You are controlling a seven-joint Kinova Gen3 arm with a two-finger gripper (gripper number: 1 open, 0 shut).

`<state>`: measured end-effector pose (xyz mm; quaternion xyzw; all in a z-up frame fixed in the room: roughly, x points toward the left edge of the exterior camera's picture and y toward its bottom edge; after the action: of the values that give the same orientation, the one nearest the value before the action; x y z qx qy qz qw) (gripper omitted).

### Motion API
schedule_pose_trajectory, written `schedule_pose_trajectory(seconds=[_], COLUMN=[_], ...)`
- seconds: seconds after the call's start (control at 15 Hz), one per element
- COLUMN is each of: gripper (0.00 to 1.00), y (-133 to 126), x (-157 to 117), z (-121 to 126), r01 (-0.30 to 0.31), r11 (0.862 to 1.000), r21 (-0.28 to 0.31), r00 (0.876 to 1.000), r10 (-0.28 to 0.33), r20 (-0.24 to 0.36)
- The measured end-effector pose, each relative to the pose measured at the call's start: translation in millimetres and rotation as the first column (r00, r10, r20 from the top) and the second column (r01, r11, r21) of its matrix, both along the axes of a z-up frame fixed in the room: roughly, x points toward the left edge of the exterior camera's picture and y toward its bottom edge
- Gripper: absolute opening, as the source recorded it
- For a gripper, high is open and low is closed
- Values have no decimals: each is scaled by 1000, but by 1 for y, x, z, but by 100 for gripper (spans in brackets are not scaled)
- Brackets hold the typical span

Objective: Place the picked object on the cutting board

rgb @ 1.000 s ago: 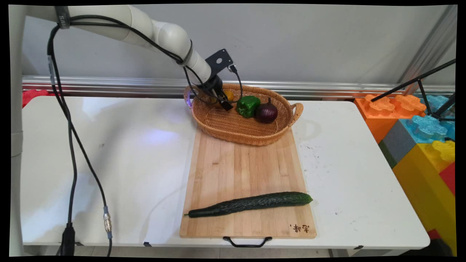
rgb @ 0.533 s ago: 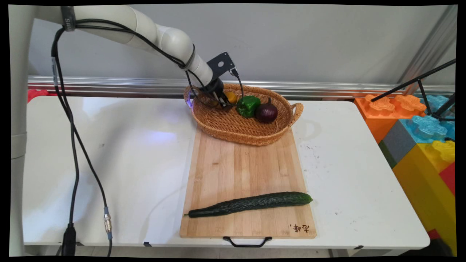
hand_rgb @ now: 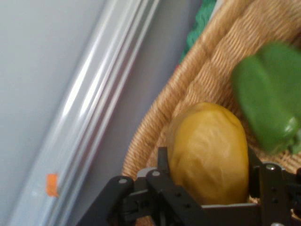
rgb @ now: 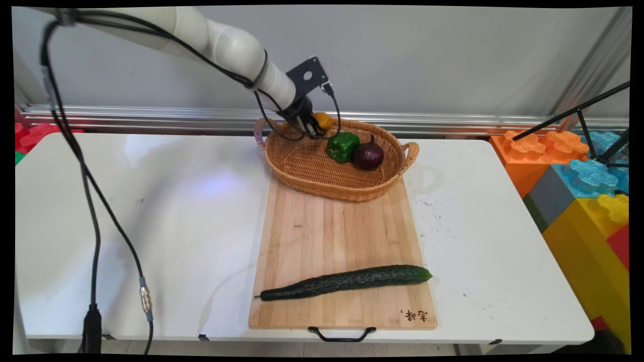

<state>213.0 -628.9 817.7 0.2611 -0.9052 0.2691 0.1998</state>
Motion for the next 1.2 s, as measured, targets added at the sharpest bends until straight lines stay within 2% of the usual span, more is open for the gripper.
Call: schedule_pose_trajectory(seconds=[0.27, 0.4, 0.53, 0.73, 0.87, 1.07, 1.2], gripper=[0, 0, 0, 0, 0, 0, 0], y=[31, 52, 77, 117, 135, 161, 169], x=[-19, -31, -47, -74, -85, -106, -113], z=[40, 56, 67, 75, 75, 62, 52], r01=[60, 104, 166, 269, 311, 376, 391], r11=[997, 993, 986, 963, 948, 918, 908], r21=[-54, -48, -25, 33, 60, 123, 148], r00=[998, 994, 985, 959, 945, 922, 916], r10=[-60, -105, -167, -264, -302, -357, -369], r20=[0, -18, -48, -100, -123, -152, -156])
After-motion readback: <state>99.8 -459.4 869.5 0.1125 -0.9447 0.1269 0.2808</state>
